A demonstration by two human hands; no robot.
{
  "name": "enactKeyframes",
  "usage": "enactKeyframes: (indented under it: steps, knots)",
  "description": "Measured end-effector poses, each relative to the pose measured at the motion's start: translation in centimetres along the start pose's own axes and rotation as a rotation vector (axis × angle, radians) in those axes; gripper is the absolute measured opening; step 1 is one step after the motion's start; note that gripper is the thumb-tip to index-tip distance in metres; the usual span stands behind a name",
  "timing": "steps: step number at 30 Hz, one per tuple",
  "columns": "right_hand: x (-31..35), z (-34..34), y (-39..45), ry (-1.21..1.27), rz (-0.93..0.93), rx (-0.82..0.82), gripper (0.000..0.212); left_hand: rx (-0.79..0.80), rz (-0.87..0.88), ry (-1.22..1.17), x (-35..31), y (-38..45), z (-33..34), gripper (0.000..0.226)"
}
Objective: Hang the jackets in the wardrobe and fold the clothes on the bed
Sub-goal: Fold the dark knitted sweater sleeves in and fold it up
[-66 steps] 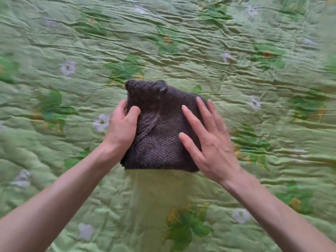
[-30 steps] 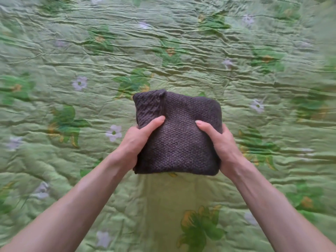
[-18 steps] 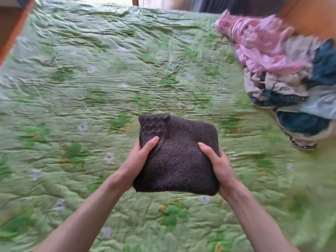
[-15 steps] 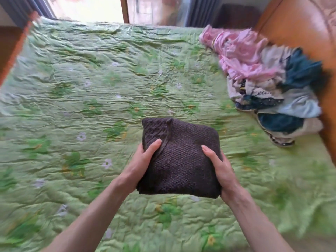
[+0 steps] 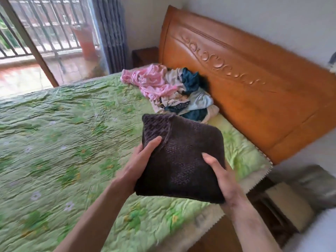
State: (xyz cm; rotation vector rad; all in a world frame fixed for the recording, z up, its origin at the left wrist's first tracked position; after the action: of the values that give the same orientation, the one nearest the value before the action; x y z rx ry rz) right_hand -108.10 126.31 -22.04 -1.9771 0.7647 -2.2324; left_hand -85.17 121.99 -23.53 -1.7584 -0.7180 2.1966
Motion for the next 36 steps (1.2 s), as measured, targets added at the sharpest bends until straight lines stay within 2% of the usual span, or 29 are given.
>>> enactKeyframes:
  steps: [4, 7, 8, 10, 11, 13, 16, 21, 25, 28, 31, 33, 36]
  knots:
    - [1.5, -7.2, -3.9, 0.019, -0.085, -0.08, 0.073, 0.105, 0.029, 0.12, 0.1, -4.1, 5.7, 0.078]
    - [1.8, -12.1, -6.2, 0.058, -0.076, -0.197, 0.092, 0.189, 0.02, 0.166, 0.6, -6.6, 10.2, 0.085]
    - [2.0, -13.6, -7.1, 0.091, -0.073, -0.241, 0.092, 0.216, 0.026, 0.184, 0.7, -7.4, 11.7, 0.078]
    - [2.3, -16.4, -8.8, 0.169, -0.089, -0.31, 0.071, 0.284, 0.033, 0.211, 1.1, -8.9, 14.7, 0.066]
    - [2.5, -17.5, -9.6, 0.197, -0.091, -0.334, 0.06, 0.311, 0.029, 0.223, 1.5, -9.4, 16.1, 0.066]
    - [2.8, -19.8, -11.2, 0.231, -0.088, -0.379, 0.053, 0.373, 0.016, 0.242, 2.2, -10.6, 18.9, 0.073]
    - [2.9, -23.0, -12.9, 0.302, -0.057, -0.472, 0.052, 0.47, 0.007, 0.271, 3.1, -11.9, 22.9, 0.082]
    - [2.8, -27.3, -14.3, 0.354, -0.051, -0.637, 0.072, 0.617, -0.017, 0.354, 3.9, -13.0, 29.7, 0.06]
    - [3.3, -29.7, -14.7, 0.394, -0.047, -0.776, 0.07, 0.757, -0.042, 0.405, 3.9, -13.3, 34.6, 0.071]
    - [4.4, -30.6, -14.9, 0.416, -0.038, -0.868, 0.068, 0.834, -0.057, 0.436, 3.5, -13.2, 37.7, 0.05]
    - [5.4, -31.8, -15.6, 0.386, -0.044, -0.953, 0.08, 0.929, -0.04, 0.477, 3.2, -13.7, 41.2, 0.034]
    - [6.0, -32.3, -17.0, 0.382, -0.066, -1.002, 0.075, 0.986, -0.032, 0.484, 3.1, -14.3, 43.9, 0.026]
    - [6.7, -33.1, -20.4, 0.374, -0.086, -1.068, 0.062, 1.071, -0.047, 0.488, 3.3, -16.4, 47.1, 0.03]
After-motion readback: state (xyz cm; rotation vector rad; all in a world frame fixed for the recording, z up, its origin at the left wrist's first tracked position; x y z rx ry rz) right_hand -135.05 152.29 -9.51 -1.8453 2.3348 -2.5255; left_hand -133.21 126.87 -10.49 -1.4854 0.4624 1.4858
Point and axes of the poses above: each hand's wrist, its own y-axis towards the middle knuckle, its own z-axis out of the palm, x = y × z, the point moved 4 cm from there along y, towards the middle knuckle, and after that the axes turned 12 degrees about -x, right-handed, at the moved point
